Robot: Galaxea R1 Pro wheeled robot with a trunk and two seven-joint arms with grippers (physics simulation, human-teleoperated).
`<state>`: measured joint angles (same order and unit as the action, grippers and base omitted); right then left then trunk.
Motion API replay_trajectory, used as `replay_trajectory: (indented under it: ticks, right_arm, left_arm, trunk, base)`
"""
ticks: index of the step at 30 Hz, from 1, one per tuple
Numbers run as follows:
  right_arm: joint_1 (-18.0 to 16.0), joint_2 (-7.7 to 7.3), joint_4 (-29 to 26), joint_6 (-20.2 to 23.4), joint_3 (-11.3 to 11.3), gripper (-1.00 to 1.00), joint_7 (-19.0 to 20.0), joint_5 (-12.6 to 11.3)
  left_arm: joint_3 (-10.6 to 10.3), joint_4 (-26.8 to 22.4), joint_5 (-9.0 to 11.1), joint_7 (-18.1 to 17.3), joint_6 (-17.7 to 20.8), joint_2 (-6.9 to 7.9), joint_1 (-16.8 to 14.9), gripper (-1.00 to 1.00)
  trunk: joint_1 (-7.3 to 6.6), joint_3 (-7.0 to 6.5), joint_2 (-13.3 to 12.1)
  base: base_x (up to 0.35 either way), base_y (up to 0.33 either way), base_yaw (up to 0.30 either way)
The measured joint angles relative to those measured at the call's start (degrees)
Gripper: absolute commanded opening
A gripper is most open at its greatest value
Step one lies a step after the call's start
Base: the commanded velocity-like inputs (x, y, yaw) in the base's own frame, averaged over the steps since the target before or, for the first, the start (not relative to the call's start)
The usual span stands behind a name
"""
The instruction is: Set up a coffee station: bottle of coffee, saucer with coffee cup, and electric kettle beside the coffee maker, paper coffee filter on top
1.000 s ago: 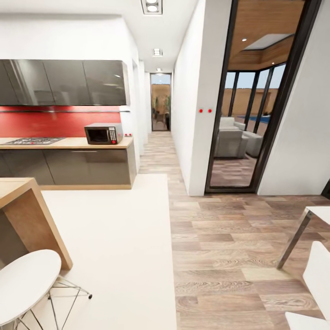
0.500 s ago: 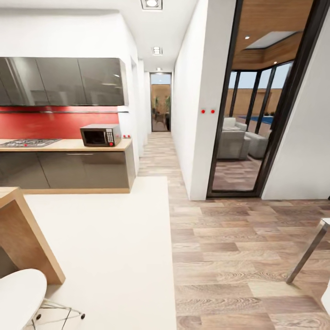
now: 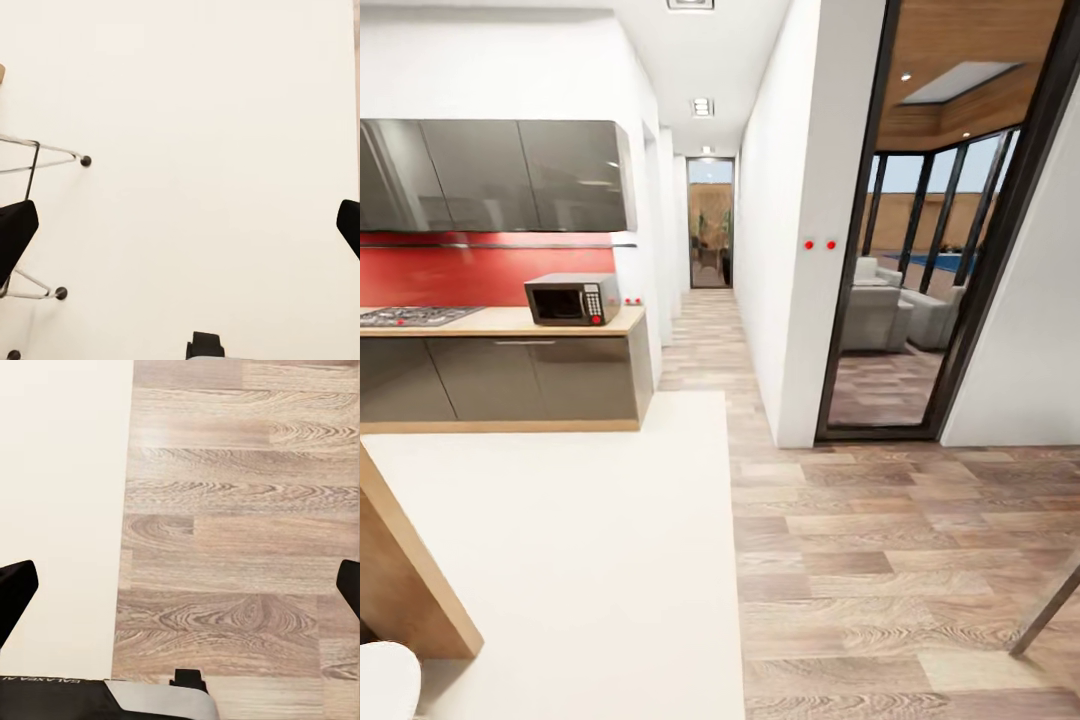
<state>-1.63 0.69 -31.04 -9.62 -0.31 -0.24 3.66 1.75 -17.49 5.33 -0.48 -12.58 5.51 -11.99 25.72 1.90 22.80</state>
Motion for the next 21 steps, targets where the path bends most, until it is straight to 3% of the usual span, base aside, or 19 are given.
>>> replay_trajectory:
  ticks: [21]
  right_arm:
    - [0.0, 0.05, -0.1, 0.0, -0.1, 1.00, 0.0, -0.2]
  left_arm:
    - [0.1, 0.0, 0.1, 0.0, 0.0, 0.02, 0.0, 1.00]
  trunk:
    - [0.00, 0.00, 0.0]
  base:
    - [0.338, 0.000, 0.000]
